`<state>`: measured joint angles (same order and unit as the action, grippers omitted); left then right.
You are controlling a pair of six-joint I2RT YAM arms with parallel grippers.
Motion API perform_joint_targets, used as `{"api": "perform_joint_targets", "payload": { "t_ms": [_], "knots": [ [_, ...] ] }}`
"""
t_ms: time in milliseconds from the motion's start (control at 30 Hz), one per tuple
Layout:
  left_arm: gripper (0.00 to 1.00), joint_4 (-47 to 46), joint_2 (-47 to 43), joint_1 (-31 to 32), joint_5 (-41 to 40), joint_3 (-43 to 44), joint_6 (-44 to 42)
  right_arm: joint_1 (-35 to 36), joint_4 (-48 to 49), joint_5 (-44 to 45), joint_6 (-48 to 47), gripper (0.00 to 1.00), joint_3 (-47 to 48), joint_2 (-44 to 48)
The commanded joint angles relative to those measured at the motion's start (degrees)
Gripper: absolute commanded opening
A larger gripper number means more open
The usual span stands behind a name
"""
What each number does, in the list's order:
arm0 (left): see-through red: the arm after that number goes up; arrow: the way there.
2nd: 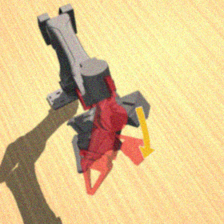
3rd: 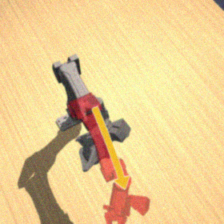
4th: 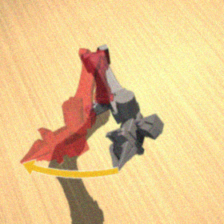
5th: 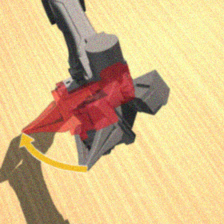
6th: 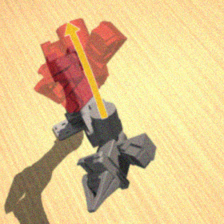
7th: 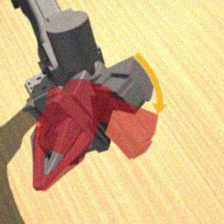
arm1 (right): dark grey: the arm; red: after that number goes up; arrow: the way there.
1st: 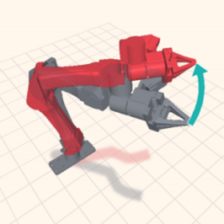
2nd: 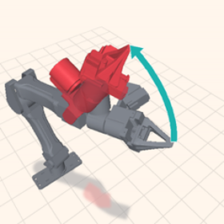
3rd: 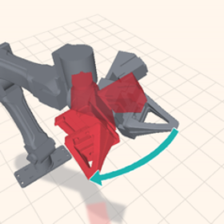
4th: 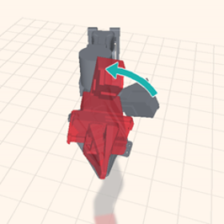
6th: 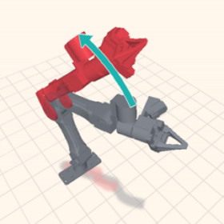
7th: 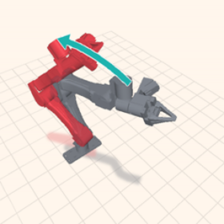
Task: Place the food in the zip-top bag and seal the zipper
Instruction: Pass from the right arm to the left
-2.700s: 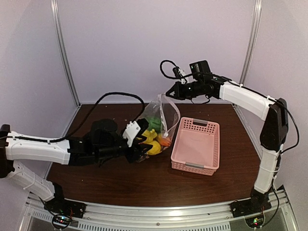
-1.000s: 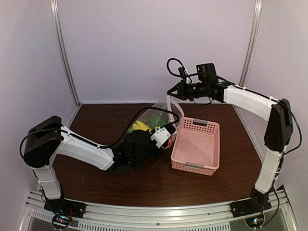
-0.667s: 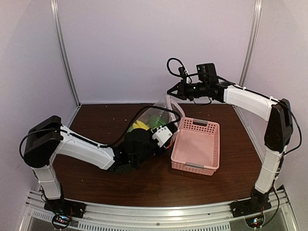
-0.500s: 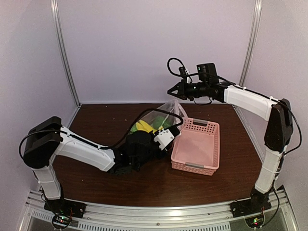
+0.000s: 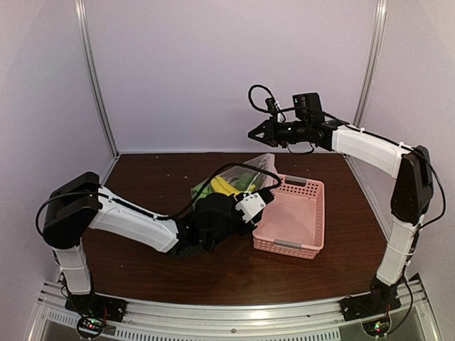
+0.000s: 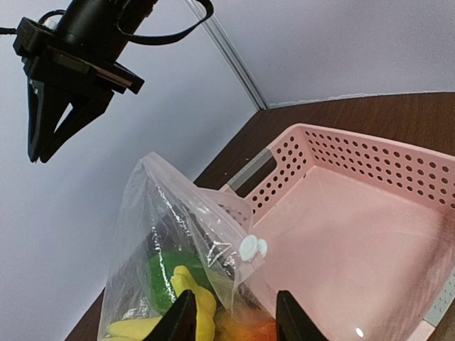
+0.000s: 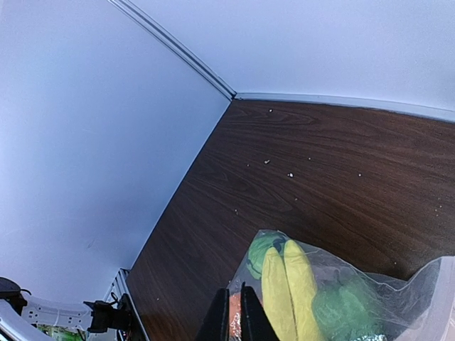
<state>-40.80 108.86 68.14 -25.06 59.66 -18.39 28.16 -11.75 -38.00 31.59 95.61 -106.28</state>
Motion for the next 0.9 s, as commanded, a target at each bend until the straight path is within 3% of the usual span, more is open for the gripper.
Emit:
{"api": "perform_joint_targets", "payload": {
  "t_ms": [0,133,500,867],
  "knots": [
    [0.39,3.2,-1.6,0.2,1.5,-0.3,-0.8,-4.5,0.3,-1.6,-1.6,0.18,-0.8,2.9],
    [0.38,5.4,0.0,0.2,1.9,2.0,-1.8,-9.1,1.1,-2.5,-1.6,0.27,-2.5,4.5],
    [0.31,10.8,6.3,-0.2,-1.1,10.8,-2.9,-13.9,2.0,-3.0,-6.0,0.30,-10.1,11.0],
    [0.28,13.2,8.7,-2.4,-2.1,13.5,-3.7,-18.0,2.5,-3.4,-7.2,0.31,-14.2,15.5]
  ]
}}
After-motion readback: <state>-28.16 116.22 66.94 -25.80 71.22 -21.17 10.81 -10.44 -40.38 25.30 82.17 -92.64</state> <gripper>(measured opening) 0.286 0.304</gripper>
